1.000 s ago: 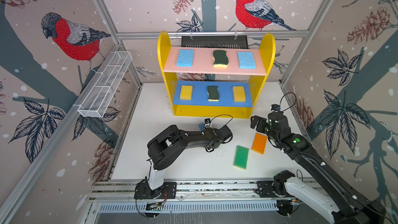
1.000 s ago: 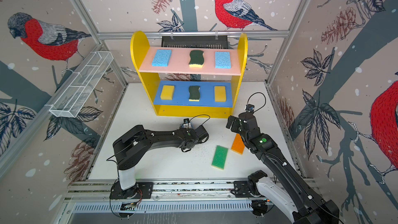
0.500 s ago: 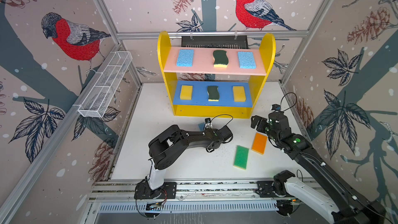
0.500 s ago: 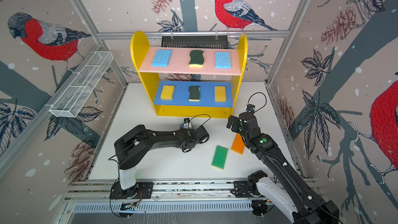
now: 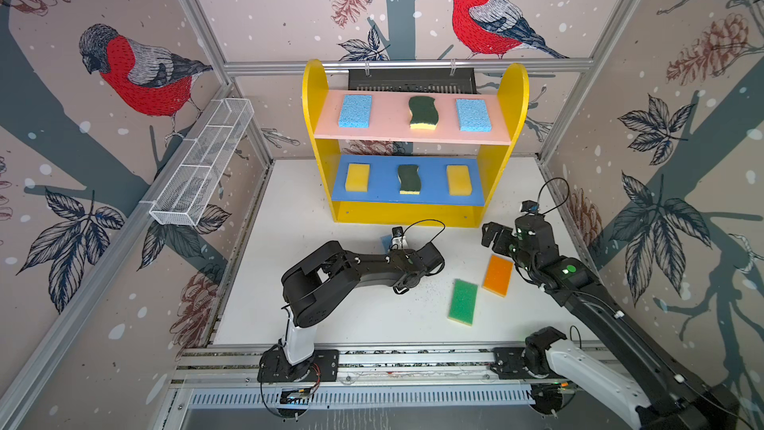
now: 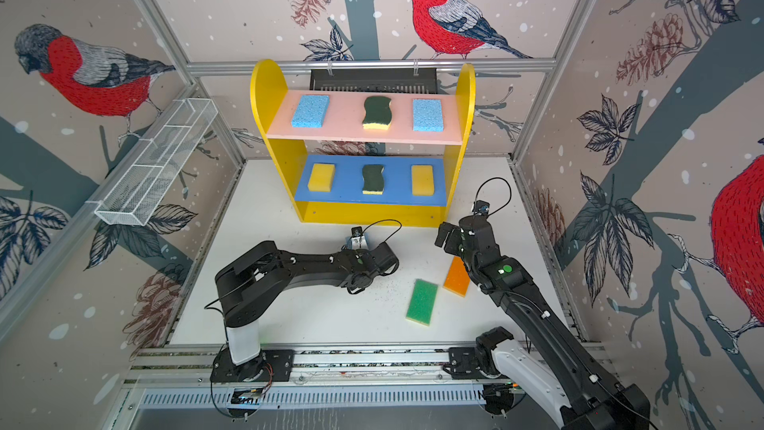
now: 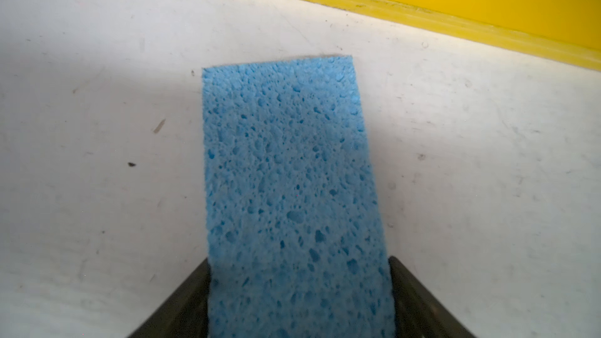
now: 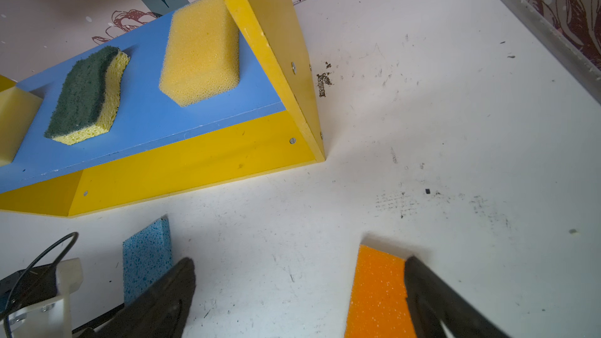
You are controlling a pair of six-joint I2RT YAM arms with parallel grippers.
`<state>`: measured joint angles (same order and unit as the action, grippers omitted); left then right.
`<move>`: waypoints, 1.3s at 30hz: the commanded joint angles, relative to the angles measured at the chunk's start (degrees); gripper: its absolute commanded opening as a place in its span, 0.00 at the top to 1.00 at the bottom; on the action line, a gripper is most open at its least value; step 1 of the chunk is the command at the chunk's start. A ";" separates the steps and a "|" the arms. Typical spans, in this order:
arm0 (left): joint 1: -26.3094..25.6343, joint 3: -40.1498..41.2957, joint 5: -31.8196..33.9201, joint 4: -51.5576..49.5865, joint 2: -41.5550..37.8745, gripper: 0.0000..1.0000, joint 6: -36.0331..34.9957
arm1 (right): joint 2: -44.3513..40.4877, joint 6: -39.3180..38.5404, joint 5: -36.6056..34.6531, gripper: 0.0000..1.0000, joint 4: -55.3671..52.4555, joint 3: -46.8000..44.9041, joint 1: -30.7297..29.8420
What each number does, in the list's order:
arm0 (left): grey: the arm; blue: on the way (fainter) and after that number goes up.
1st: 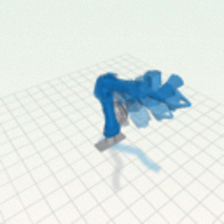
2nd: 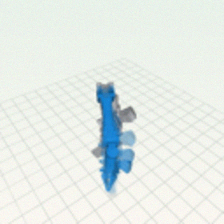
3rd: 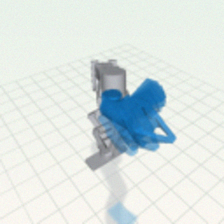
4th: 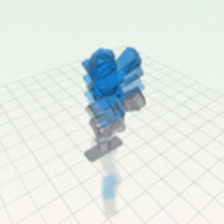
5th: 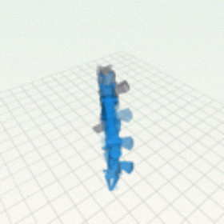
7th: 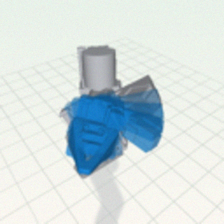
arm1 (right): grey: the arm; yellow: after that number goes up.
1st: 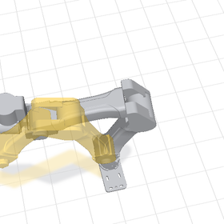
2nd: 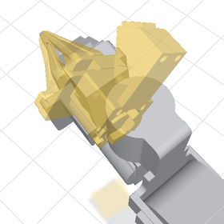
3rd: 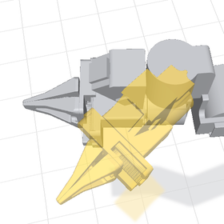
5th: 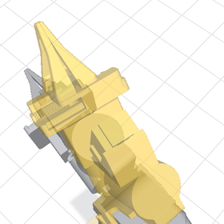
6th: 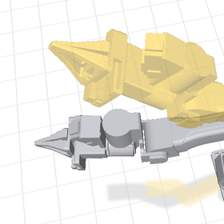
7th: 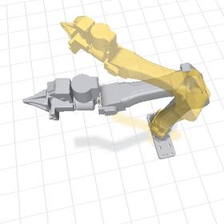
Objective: Arrange cleaning sponges on a shelf
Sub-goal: Pick up the cleaning sponge from the center of the table.
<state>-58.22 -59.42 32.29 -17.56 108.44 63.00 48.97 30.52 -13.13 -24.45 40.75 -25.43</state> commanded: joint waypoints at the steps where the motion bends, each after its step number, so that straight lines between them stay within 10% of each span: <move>1: 0.32 3.93 -8.48 -1.47 -0.76 0.24 -1.33 | -0.01 0.64 0.28 0.00 0.81 -0.31 0.14; 17: 0.43 17.01 -5.53 10.10 -12.25 0.28 -21.61 | -0.63 1.87 1.85 0.00 1.30 -1.68 0.26; 39: -0.14 19.09 -1.91 20.42 -19.90 0.31 -30.17 | -1.24 1.75 1.78 0.00 1.55 -1.86 0.34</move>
<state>-58.33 -39.99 27.94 -0.25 89.54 34.46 47.94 31.83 -11.22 -24.10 39.03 -25.10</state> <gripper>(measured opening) 0.690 0.997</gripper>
